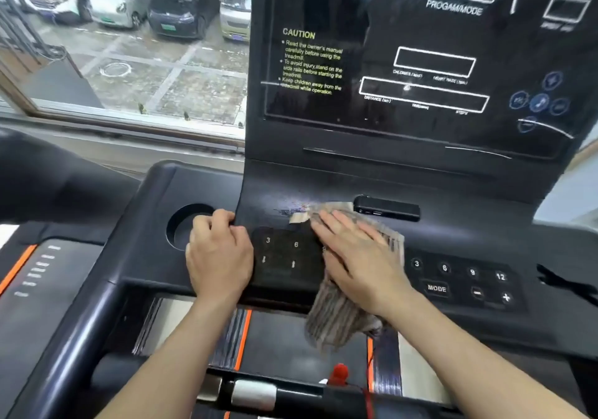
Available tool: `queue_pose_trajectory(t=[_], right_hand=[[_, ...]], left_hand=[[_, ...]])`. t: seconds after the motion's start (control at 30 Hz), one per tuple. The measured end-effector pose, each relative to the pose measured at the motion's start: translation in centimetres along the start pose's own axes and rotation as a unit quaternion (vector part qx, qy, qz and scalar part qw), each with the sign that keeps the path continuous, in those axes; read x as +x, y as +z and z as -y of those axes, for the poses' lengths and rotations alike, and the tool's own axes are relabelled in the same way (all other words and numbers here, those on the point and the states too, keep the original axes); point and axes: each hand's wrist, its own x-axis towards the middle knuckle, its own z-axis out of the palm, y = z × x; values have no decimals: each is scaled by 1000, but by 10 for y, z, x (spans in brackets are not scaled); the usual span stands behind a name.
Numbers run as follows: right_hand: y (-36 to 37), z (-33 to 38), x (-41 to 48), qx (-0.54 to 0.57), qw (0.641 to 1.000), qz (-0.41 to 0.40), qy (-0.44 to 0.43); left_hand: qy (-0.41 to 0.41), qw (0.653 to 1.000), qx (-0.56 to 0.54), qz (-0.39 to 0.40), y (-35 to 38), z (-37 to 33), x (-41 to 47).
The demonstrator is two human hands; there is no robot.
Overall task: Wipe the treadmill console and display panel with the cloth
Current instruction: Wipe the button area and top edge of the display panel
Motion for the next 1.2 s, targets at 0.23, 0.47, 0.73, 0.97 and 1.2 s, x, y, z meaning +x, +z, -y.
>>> queue_pose_trajectory(t=[0.23, 0.47, 0.73, 0.97, 1.2], right_hand=[[-3, -6, -40, -52, 982, -29, 177], [38, 112, 48, 21, 999, -24, 5], [5, -23, -51, -23, 993, -47, 105], [-14, -96, -93, -10, 978, -71, 198], [-28, -132, -105, 67, 971, -137, 183]], left_hand=[[40, 998, 18, -41, 5, -2, -4], [-32, 998, -55, -7, -1, 5, 1], [-31, 999, -20, 10, -6, -2, -3], [-38, 998, 46, 8, 1, -18, -13], [202, 978, -41, 35, 13, -103, -107]])
